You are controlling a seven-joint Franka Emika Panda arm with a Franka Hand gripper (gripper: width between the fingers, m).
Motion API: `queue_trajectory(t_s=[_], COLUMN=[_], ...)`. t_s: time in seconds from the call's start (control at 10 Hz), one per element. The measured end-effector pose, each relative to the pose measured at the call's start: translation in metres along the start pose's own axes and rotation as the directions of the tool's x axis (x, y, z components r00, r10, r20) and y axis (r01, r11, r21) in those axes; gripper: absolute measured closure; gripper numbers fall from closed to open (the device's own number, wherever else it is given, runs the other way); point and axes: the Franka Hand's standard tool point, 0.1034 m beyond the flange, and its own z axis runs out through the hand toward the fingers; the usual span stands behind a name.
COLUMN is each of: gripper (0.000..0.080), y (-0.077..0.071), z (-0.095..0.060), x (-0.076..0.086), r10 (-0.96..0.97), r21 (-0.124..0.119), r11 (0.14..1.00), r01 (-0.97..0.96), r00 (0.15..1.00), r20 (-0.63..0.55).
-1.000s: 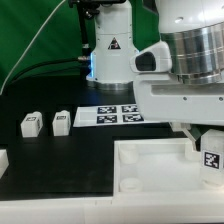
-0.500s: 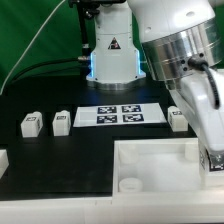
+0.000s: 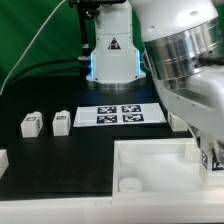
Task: Assemble one leg
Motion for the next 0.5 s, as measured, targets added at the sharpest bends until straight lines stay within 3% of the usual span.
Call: queue_trajectory(t_s=[0.1,0.2,0.4,0.5], gripper=[0.0241,0.0164,0.0154,0.015], y=[0.0014,0.0019,0.0024,0.0001], z=[0.0004,0.0004,0.0003,-0.0013], x=[0.0014,0.0022,0.0028,0.0013], r10=[-0.115,-0.244,-0.488,-0.702], r21=[-0.001,-0.004,-0.009,-0.083], r11=[0.993,0.97,0.873,0.71], r01=[0.115,0.244,0.488,0.7], r00=[0.993,0.97,0.873,0.712], r20=[-0.001,-0.003,-0.002,-0.002])
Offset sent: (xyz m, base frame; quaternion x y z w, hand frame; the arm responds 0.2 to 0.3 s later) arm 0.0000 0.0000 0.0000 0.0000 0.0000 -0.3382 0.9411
